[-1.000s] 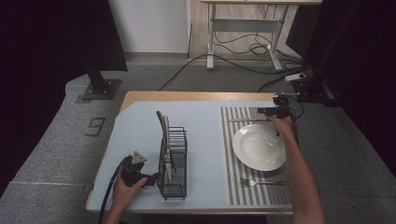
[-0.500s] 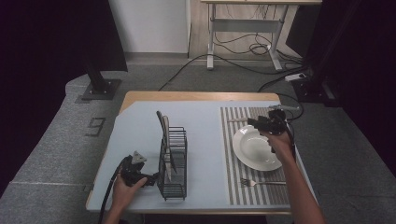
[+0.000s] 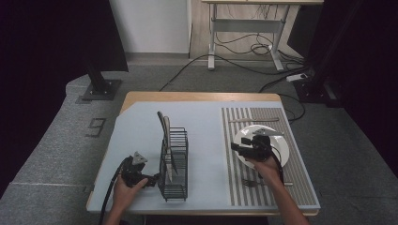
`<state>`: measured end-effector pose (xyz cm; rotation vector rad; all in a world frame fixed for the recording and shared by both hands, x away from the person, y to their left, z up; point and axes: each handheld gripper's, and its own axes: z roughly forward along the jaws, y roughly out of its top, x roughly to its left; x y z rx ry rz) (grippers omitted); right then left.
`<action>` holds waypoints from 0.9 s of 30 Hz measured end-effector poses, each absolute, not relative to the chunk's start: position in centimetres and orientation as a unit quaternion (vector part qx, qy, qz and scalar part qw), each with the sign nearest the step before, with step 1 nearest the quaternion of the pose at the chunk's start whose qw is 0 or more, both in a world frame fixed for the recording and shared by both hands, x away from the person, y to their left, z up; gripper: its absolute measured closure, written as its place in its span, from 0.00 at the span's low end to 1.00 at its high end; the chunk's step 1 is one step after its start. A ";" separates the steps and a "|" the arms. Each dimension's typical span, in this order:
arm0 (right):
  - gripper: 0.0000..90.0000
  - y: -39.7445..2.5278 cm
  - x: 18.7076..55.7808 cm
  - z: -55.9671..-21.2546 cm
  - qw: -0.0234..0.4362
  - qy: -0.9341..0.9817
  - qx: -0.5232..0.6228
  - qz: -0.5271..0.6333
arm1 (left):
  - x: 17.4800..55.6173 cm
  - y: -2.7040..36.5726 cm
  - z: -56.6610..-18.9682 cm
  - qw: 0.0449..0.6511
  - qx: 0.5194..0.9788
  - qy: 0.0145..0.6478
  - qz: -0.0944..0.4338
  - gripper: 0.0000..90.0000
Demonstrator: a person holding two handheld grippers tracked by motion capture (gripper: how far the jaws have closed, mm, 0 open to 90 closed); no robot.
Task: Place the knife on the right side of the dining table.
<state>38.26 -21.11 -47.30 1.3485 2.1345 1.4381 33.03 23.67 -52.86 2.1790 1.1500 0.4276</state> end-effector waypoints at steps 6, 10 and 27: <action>0.41 -19.3 36.6 -48.1 0.109 0.744 0.438 0.492 | 33.0 23.7 -52.9 0.315 0.827 0.436 0.163 0.00; 0.40 -17.9 35.5 -48.5 0.106 0.756 0.419 0.492 | 33.0 23.7 -52.9 0.315 0.827 0.436 0.163 0.00; 0.36 -14.7 34.5 -50.1 0.110 0.778 0.402 0.470 | 33.0 23.7 -52.9 0.315 0.827 0.436 0.162 0.00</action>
